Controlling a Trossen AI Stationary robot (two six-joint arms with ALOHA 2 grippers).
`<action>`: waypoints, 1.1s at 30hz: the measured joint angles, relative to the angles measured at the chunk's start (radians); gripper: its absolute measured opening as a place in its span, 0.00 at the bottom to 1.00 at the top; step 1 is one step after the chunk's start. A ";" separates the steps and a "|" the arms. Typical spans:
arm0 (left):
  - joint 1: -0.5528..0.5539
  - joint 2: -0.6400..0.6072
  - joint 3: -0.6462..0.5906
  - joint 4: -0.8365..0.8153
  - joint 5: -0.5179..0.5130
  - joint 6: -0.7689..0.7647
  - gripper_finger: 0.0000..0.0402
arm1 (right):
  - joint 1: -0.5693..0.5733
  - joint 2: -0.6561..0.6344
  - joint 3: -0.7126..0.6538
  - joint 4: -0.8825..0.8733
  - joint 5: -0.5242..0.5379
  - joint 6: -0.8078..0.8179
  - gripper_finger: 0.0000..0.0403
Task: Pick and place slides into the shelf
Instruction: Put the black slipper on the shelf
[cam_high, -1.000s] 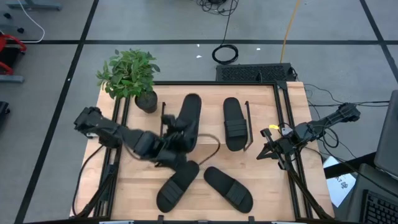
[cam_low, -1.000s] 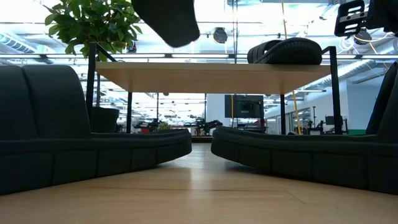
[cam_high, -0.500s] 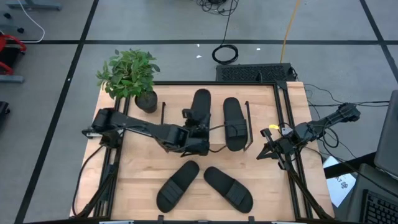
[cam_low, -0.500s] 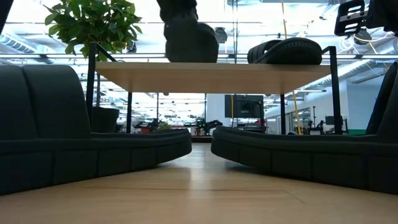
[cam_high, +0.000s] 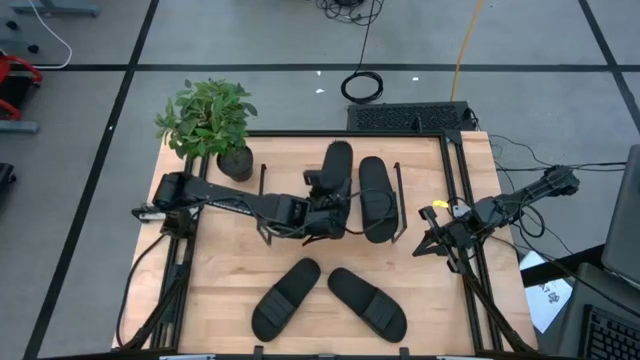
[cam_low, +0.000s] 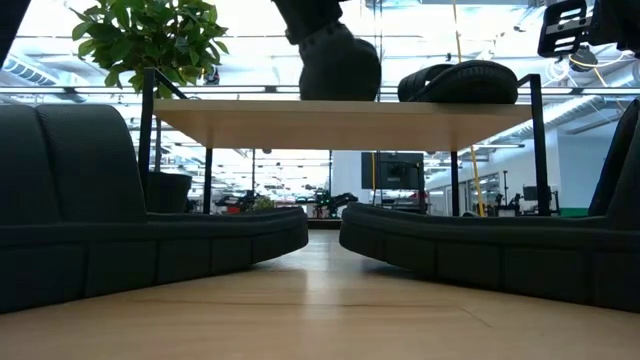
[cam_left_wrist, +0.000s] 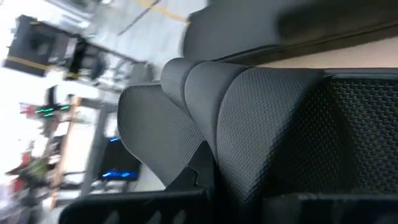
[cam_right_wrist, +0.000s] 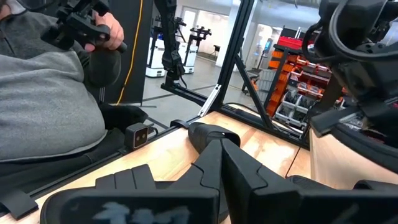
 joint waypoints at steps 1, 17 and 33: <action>0.002 0.000 0.000 -0.004 0.017 -0.006 0.02 | 0.000 0.000 0.000 0.000 0.000 0.000 0.00; 0.010 0.000 0.000 -0.113 0.047 -0.186 0.02 | 0.000 0.000 0.000 0.000 0.000 0.000 0.00; 0.012 0.081 0.003 -0.040 0.041 -0.129 0.02 | 0.000 0.000 0.000 0.001 0.000 0.002 0.00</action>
